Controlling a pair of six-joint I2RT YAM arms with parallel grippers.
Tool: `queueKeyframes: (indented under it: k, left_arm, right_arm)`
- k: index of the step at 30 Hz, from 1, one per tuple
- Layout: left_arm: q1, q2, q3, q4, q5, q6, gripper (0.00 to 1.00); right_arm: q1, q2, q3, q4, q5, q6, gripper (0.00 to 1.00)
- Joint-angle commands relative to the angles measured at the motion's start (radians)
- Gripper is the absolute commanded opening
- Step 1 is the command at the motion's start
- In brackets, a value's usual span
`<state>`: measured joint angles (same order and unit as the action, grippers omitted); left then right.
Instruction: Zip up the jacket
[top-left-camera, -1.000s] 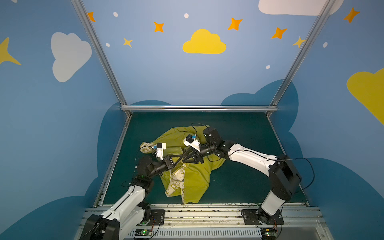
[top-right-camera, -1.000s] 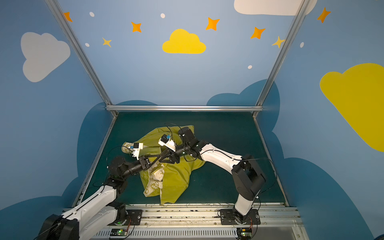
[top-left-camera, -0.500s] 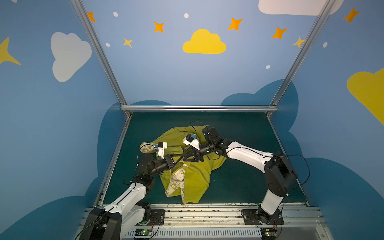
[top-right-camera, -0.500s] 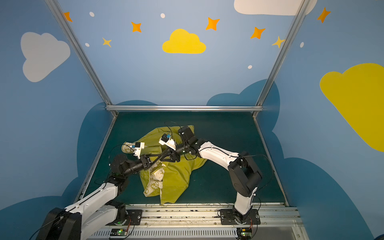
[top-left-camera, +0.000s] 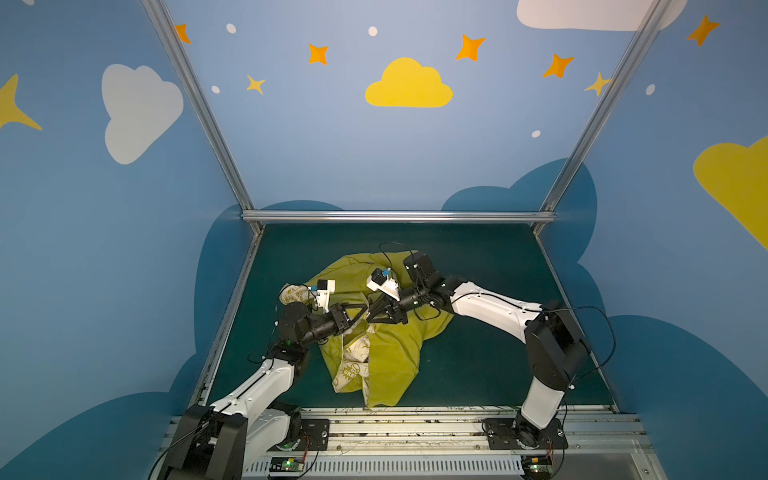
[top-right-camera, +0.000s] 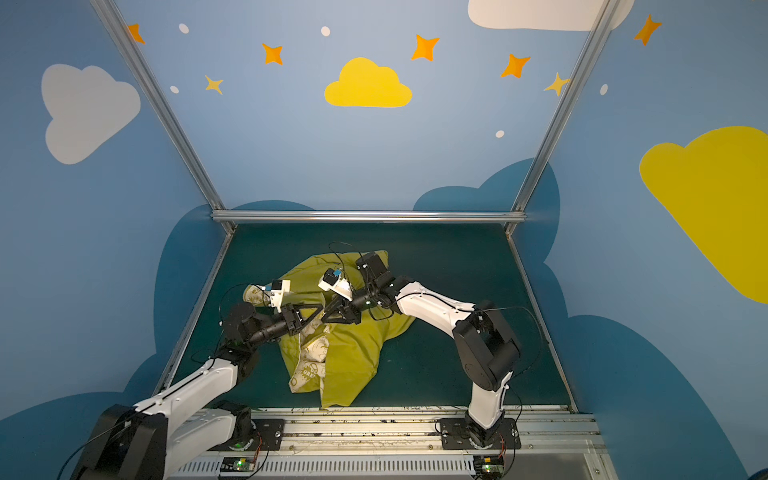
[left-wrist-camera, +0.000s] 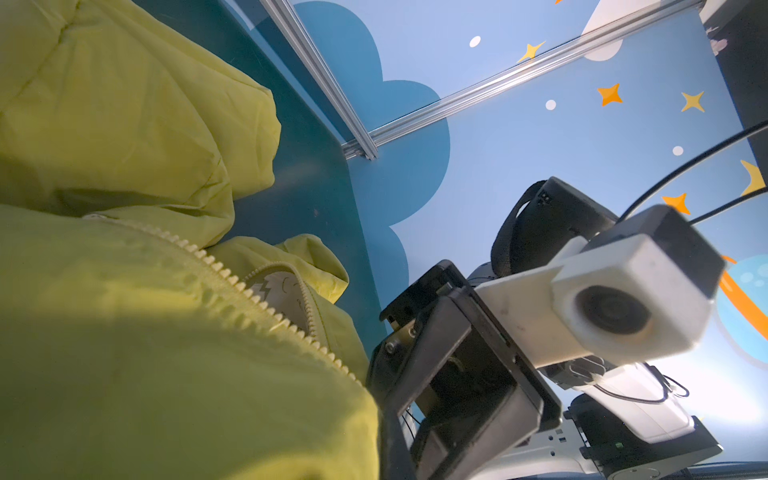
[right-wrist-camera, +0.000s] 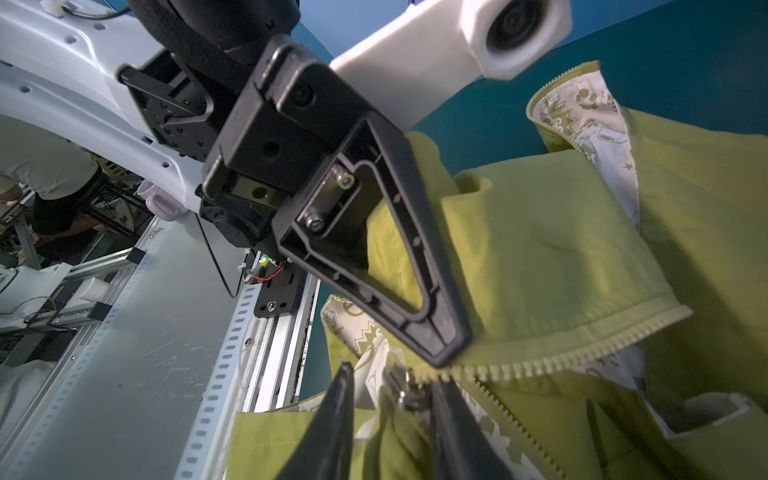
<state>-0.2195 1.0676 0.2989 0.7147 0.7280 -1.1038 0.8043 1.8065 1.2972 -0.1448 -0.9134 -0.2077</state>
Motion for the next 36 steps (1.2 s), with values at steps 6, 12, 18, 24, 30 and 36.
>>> queueKeyframes:
  k: [6, 12, 18, 24, 30, 36]
  left_arm:
    - [0.002, 0.009, 0.019, 0.025, 0.028, 0.015, 0.03]
    - [0.002, -0.013, 0.014, -0.015, 0.037, 0.048, 0.03]
    - [0.002, -0.083, 0.013, -0.126, 0.03, 0.096, 0.19]
    - [0.0, -0.123, 0.014, -0.184, 0.02, 0.116, 0.11]
    - [-0.002, -0.135, -0.001, -0.193, -0.003, 0.084, 0.43]
    - [-0.03, -0.191, -0.014, -0.204, -0.049, 0.035, 0.53]
  right_arm:
    - [0.019, -0.002, 0.026, 0.032, -0.069, 0.03, 0.14]
    - [0.017, -0.013, 0.026, 0.012, -0.071, 0.032, 0.04]
    - [0.003, -0.016, 0.011, 0.013, -0.069, 0.047, 0.0]
    - [0.007, -0.015, 0.01, 0.023, -0.082, 0.078, 0.0]
    - [0.008, -0.035, -0.006, 0.037, -0.05, 0.1, 0.0]
    - [0.013, -0.03, -0.004, 0.025, -0.036, 0.1, 0.0]
